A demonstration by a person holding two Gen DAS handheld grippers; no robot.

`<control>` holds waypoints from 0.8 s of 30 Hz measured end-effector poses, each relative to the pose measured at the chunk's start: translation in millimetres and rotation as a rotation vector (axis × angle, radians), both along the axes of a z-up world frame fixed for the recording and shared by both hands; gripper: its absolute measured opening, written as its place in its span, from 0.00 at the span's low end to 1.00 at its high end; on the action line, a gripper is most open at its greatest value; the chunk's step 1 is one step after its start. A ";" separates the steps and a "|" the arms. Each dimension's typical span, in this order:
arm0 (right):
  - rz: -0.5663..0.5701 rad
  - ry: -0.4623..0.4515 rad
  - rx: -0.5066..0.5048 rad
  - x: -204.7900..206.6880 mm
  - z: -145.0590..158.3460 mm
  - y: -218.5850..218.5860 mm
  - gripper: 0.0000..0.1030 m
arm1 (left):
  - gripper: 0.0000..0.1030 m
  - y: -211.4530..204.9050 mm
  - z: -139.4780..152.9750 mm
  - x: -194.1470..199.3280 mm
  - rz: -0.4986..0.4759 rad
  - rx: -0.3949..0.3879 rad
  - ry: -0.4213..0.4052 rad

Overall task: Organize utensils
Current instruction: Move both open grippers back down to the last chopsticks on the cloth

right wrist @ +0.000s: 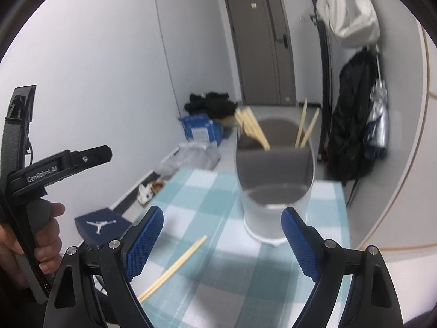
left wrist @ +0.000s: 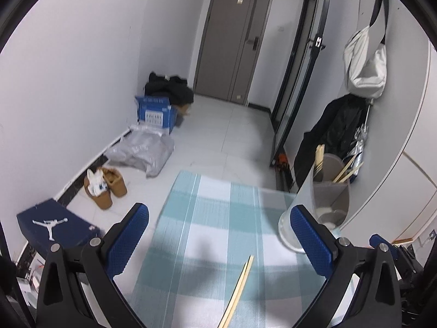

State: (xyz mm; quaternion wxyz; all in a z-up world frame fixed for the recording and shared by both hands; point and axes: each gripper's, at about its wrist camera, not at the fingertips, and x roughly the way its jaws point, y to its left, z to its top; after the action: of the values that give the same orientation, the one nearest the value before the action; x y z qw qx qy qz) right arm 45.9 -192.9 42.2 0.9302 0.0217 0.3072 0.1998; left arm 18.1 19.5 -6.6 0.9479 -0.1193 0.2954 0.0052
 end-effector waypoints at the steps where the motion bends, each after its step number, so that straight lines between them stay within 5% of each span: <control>1: -0.003 0.011 -0.004 0.3 -5.1 1.5 0.86 | 0.99 0.6 -3.0 0.5 -0.001 -0.001 0.006; 7: -0.027 0.103 -0.024 13.0 -31.6 9.4 0.86 | 0.99 2.4 -20.1 4.4 -0.009 0.013 0.051; 15: -0.003 0.227 -0.080 32.9 -67.8 34.0 0.83 | 0.99 23.1 -25.4 12.7 -0.010 -0.064 0.107; 24: 0.057 0.400 -0.124 59.9 -113.1 73.0 0.56 | 0.99 50.4 -33.6 20.9 0.056 -0.131 0.147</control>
State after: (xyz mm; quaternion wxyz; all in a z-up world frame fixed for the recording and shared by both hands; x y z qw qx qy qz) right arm 105.9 -119.8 -70.9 0.8442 -0.0052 0.4978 0.1986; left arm 39.0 69.9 -40.2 0.9133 -0.1887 0.3602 0.0211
